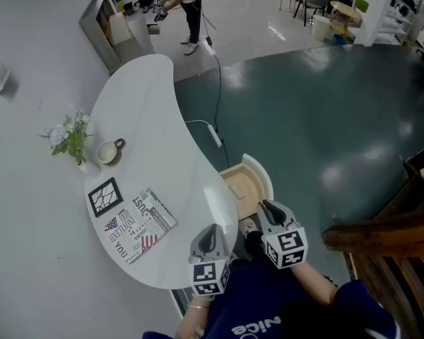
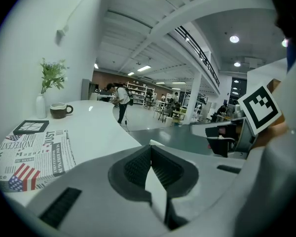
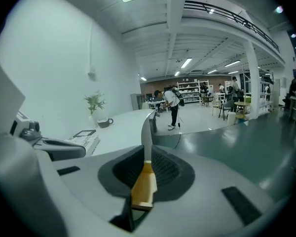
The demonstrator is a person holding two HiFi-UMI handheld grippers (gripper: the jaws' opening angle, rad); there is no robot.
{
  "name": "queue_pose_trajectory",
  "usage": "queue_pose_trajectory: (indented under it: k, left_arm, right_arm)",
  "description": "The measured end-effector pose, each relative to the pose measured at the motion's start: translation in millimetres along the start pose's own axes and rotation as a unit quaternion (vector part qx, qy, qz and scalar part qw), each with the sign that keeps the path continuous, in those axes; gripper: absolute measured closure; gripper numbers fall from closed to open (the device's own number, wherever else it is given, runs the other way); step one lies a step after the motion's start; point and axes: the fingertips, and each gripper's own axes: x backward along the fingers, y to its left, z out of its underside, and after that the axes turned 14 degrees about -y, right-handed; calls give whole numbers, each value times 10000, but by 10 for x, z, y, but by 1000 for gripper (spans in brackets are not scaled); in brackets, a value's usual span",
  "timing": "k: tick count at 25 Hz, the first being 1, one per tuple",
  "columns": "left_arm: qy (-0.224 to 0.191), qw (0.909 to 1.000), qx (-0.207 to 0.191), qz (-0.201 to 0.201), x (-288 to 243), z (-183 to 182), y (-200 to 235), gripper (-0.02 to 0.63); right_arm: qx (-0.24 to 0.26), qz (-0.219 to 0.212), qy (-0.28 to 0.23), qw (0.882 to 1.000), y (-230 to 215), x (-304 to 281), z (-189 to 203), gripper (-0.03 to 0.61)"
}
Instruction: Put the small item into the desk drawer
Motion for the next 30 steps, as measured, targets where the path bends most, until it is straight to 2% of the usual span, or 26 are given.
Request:
queue_pose_trajectory:
  k: [3, 9, 13, 21, 30]
  left_arm:
    - [-83, 9999, -27, 74, -1, -28, -46, 609]
    - [-159, 9998, -83, 125, 15, -49, -123, 609]
    - [-189, 9997, -81, 142, 23, -51, -142, 609]
    - [-192, 9996, -90, 173, 0, -55, -153, 609]
    - [-202, 9998, 52, 25, -13, -47, -73, 609]
  right_arm:
    - [58, -63, -146, 9999, 27, 38, -65, 569]
    - [-54, -302, -344, 9989, 88, 104, -117, 572]
    - [91, -320, -325, 9989, 118, 127, -97, 572]
    - [55, -248, -254, 9994, 108, 146, -49, 572]
    - [164, -332, -225, 9991, 158, 105, -59, 572]
